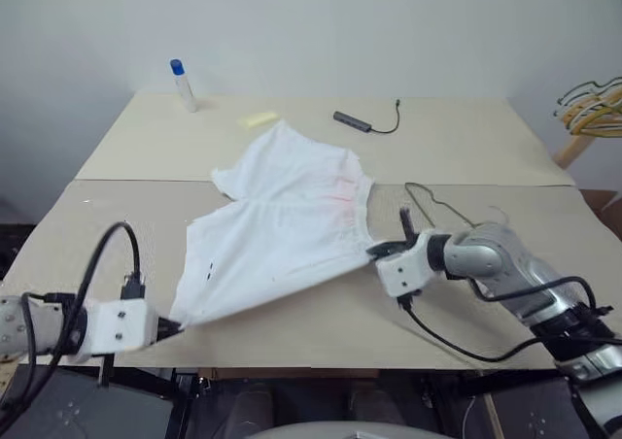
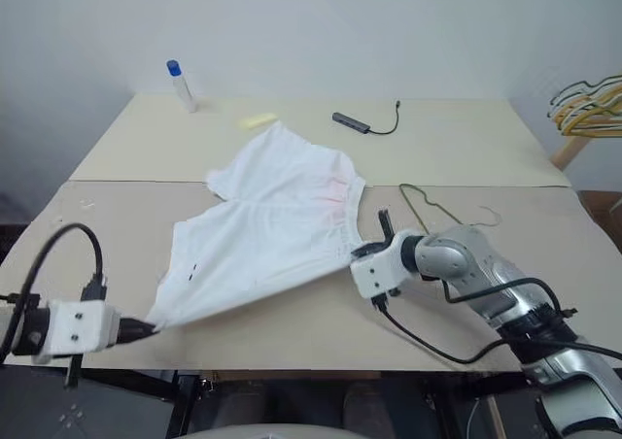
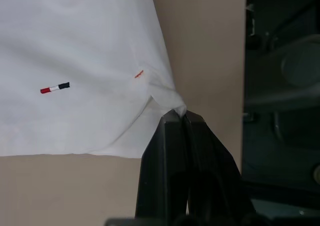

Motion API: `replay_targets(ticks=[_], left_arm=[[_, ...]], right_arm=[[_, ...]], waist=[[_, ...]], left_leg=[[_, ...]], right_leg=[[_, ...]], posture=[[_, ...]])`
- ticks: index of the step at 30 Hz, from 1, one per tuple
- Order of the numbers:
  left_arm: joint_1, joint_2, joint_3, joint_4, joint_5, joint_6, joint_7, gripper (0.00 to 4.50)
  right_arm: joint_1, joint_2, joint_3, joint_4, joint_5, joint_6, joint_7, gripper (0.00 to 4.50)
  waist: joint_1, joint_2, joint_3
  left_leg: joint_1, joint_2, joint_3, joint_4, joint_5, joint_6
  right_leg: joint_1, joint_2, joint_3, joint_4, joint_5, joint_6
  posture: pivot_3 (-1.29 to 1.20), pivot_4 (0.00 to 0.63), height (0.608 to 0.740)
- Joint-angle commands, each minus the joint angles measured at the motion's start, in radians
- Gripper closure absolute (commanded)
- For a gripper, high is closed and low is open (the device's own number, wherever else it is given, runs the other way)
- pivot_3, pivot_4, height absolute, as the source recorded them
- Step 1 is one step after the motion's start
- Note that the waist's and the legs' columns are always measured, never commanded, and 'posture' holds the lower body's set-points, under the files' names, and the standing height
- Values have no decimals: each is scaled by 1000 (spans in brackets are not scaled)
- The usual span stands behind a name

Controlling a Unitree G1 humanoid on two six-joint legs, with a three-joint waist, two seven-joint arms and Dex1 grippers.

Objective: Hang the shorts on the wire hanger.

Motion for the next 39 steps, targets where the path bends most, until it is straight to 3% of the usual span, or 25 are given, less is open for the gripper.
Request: replay_targets(ticks=[1, 9, 13, 17, 23, 25, 29, 32, 39], left_arm=[[47, 17, 28, -24, 22, -8, -49, 4500], [108, 7, 29, 26, 84, -87, -64, 4500], [68, -4, 21, 9, 26, -67, -65, 3563], [47, 19, 44, 30, 13, -57, -101, 2245], [-6, 37, 163, 108, -25, -17, -135, 352], [-60, 44, 174, 127, -43, -11, -127, 25], [-272, -10, 72, 114, -71, 91, 30, 25], [-421, -88, -24, 87, -99, 163, 126, 25], [-579, -176, -99, -23, -322, 284, 120, 25]], right_arm=[[25, -48, -34, -51, 62, -1, 85, 4472], [92, -59, -53, -162, 159, 61, 179, 4472], [104, -45, -57, -216, 199, 113, 198, 3481], [155, -114, -93, -227, 212, 135, 238, 2117], [205, -155, -296, -219, 384, 271, 214, 108], [193, -150, -349, -181, 385, 374, 171, 0], [49, -76, -384, -80, 420, 825, 64, 0], [-53, -6, -414, 15, 444, 1038, -15, 0], [-86, 75, -401, 163, 472, 1182, -71, 0]], waist=[[2, 0, 0], [4, -1, 0], [6, -1, -1], [13, -2, -1], [8, -2, -1], [4, -2, -2], [-3, -2, -2], [-4, -1, -3], [-8, -2, -3]], left_leg=[[-1, 0, 0, 0, 0, 0], [3, 1, 0, 1, 0, 0], [3, 1, 0, 1, 0, 0], [2, 1, 0, 1, -1, 0], [4, 1, 0, 2, -1, -1], [5, 2, 0, 2, -1, -1], [5, 2, 0, 2, -1, -1], [4, 2, 0, 2, -1, -1], [-4, 1, -1, 4, -2, 0]], right_leg=[[0, 0, 0, 0, 0, 0], [1, 1, 0, 2, -1, -1], [1, 1, 0, 3, -1, -2], [1, 1, 0, 2, -1, -1], [1, 2, 0, 4, -2, -2], [2, 2, 0, 4, -2, -2], [2, 2, 0, 5, -2, -2], [2, 3, 0, 5, -2, -2], [-4, 3, 1, 5, -2, -2]], posture=[[73, 0, 740], [63, 0, 740], [58, 0, 740], [47, 0, 740], [32, 0, 740], [28, 0, 740], [7, 0, 740], [-4, 0, 740], [-6, 0, 740]])
